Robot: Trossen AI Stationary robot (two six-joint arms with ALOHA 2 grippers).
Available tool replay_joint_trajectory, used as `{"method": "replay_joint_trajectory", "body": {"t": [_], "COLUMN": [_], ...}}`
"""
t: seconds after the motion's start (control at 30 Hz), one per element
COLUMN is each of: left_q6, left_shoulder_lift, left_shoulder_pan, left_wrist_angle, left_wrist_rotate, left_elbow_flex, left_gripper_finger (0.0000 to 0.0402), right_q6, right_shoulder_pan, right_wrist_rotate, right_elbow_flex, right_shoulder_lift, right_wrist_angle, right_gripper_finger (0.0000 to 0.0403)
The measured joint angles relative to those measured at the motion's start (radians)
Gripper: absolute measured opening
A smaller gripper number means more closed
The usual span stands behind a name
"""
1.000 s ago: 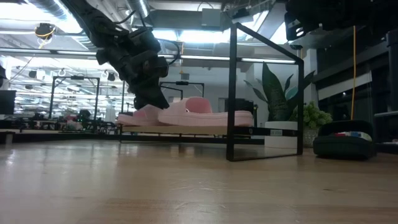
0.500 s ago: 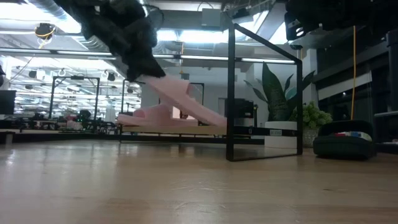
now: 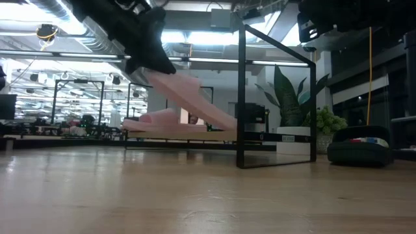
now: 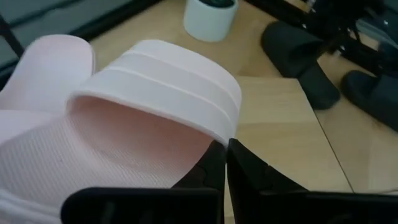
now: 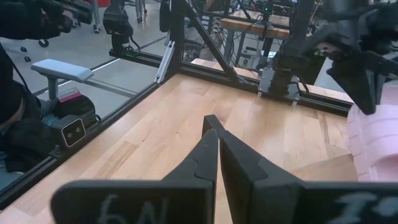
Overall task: Pick and place slides into the shelf
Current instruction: Adjust the right pink slides on the shelf
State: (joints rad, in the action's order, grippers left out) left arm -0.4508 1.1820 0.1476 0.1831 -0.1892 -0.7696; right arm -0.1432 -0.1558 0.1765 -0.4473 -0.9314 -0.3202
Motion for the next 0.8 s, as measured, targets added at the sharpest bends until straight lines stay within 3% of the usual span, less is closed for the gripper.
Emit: {"method": "replay_joint_trajectory", "body": {"t": [0.4, 0.8], "left_q6": [-0.256, -0.411], "left_shoulder_lift": [0.024, 0.301], "left_shoulder_pan": [-0.325, -0.431], "left_wrist_angle": [-0.020, -0.234], "left_wrist_rotate": [-0.623, -0.936], "left_elbow_flex": [-0.001, -0.001], "left_gripper_finger": [0.0000, 0.0000], "right_q6": [0.000, -0.001], "right_shoulder_pan": [0.000, 0.000], "right_wrist_rotate": [0.000, 0.000], "right_elbow_flex": [0.000, 0.000], "right_shoulder_lift": [0.000, 0.000], "right_wrist_angle": [0.000, 0.000], "right_gripper_finger": [0.0021, 0.0021]}}
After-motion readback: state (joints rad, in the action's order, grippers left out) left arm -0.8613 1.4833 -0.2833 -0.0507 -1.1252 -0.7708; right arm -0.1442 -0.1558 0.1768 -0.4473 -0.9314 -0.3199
